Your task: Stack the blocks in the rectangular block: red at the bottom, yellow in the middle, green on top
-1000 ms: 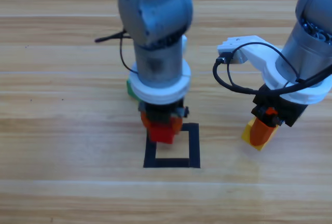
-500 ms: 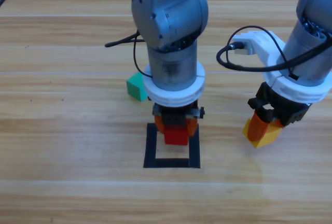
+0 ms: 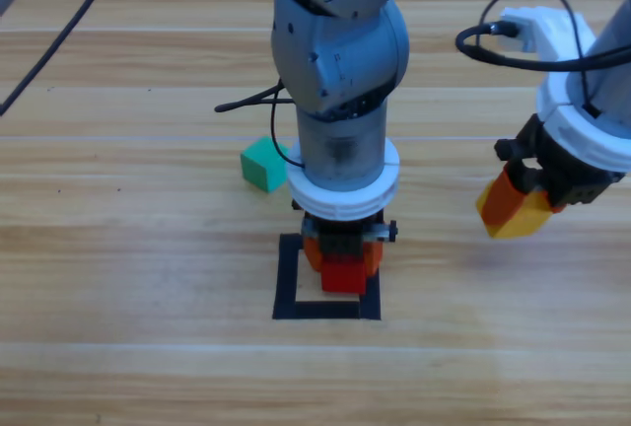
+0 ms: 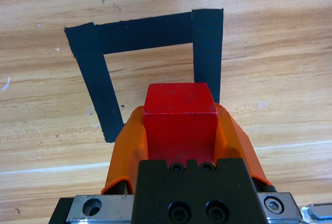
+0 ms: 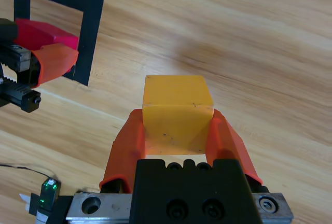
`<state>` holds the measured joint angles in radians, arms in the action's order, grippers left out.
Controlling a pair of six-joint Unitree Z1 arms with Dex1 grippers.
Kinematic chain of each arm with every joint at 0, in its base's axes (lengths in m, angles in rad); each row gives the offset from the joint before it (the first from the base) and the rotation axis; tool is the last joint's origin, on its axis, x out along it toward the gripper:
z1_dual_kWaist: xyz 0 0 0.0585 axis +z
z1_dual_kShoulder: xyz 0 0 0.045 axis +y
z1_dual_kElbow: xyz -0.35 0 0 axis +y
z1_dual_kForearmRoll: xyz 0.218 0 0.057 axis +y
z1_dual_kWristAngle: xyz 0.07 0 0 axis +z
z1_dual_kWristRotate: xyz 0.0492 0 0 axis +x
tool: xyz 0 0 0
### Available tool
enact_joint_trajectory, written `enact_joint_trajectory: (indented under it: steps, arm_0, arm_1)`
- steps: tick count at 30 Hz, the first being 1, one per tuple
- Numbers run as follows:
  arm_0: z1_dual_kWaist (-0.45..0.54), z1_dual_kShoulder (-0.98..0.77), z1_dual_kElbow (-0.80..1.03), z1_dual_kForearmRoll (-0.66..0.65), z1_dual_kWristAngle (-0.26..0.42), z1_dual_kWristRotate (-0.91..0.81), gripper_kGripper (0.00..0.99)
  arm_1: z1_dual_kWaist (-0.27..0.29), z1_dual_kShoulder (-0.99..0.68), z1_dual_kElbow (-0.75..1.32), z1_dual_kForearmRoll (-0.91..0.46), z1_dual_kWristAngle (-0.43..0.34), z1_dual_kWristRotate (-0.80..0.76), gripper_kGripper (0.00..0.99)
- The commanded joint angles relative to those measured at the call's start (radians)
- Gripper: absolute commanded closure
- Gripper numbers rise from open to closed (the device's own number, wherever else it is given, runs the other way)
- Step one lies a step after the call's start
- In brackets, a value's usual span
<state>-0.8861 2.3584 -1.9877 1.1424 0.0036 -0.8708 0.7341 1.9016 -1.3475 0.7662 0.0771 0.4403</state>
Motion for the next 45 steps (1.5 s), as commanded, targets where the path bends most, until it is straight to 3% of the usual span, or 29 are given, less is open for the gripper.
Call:
enact_joint_trajectory:
  steps: [1, 13, 45]
  arm_0:
    - [0.012, 0.059, -0.003, -0.003, 0.012, -0.005, 0.987]
    - [0.053, 0.053, 0.017, -0.004, 0.012, -0.004, 0.987]
    - [0.044, 0.062, 0.043, -0.021, 0.018, -0.062, 0.976]
  arm_1:
    - [-0.03, -0.03, 0.051, -0.041, -0.014, 0.031, 0.99]
    - [-0.03, -0.044, 0.077, -0.073, -0.014, 0.044, 0.99]
    - [-0.03, -0.033, 0.096, -0.104, -0.003, 0.063, 0.99]
